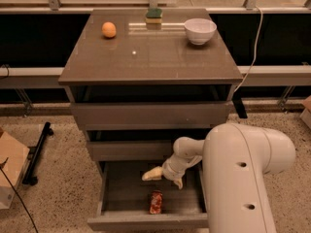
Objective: Pick coke can from bottom drawer and place on counter
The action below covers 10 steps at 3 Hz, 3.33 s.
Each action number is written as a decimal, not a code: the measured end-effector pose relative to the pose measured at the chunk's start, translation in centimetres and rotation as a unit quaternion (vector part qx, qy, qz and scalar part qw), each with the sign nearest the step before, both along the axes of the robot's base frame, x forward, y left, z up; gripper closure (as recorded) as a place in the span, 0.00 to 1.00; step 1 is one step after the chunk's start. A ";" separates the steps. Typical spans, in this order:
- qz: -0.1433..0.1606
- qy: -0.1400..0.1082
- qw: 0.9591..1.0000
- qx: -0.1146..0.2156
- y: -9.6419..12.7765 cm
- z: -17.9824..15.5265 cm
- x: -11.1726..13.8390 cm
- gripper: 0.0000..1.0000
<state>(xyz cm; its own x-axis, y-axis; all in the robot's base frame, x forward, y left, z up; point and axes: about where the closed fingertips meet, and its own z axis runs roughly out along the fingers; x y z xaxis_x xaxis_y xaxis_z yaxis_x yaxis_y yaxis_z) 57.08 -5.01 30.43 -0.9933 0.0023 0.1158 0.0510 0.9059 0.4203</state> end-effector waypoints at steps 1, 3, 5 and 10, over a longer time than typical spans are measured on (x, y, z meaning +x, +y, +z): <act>-0.015 0.007 1.000 0.018 1.6 -4.0 0.5 0.00; -0.020 0.004 1.000 0.015 1.9 -4.9 0.3 0.00; -0.034 0.004 0.999 0.014 2.9 -7.7 0.0 0.00; -0.090 0.050 0.995 0.014 4.0 -16.2 -0.2 0.39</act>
Offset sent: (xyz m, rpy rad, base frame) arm 0.0106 0.0199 -0.0586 0.0659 0.0170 -0.0578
